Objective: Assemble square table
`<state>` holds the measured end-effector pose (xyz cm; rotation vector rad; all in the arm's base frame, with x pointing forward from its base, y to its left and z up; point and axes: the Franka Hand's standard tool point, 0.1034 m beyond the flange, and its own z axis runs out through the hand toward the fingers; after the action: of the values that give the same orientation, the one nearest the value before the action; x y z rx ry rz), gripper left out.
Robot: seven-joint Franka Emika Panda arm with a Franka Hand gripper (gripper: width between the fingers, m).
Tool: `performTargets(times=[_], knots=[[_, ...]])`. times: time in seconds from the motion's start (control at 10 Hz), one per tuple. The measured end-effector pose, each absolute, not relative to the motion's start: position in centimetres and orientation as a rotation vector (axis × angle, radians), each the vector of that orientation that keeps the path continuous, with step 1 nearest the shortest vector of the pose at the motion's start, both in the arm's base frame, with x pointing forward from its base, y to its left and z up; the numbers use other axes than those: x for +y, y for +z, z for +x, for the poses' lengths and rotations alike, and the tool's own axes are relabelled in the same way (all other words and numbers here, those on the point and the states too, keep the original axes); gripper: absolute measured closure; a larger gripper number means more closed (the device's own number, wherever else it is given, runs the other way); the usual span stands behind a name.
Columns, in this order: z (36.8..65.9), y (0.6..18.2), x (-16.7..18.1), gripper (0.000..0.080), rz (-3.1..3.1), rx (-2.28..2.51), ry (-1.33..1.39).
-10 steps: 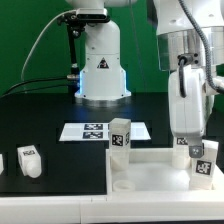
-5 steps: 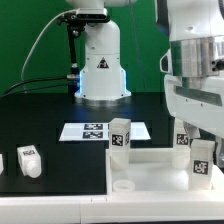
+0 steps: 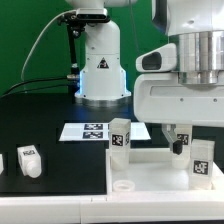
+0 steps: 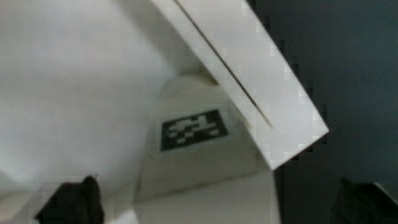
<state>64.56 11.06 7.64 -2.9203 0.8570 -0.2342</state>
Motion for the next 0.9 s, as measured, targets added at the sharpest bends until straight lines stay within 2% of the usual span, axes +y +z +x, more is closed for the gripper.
performTargets(times=[0.1,0.2,0.3,0.4,0.5,0.9], knots=[[64.47,7.56,11.14,0.015,-2.914,0.876,-0.229],[64.47,7.56,11.12,0.0297,-2.898,0.92,-0.227],[64.47,7.54,11.13,0.0297,-2.894,0.931,-0.226],[64.45,7.52,11.16,0.0433,-2.854,1.028,-0.219],[64.34,7.42,10.96,0.0505,-2.807,1.143,-0.207],[64.0,7.33,10.99,0.0511,-2.44,1.828,-0.031]])
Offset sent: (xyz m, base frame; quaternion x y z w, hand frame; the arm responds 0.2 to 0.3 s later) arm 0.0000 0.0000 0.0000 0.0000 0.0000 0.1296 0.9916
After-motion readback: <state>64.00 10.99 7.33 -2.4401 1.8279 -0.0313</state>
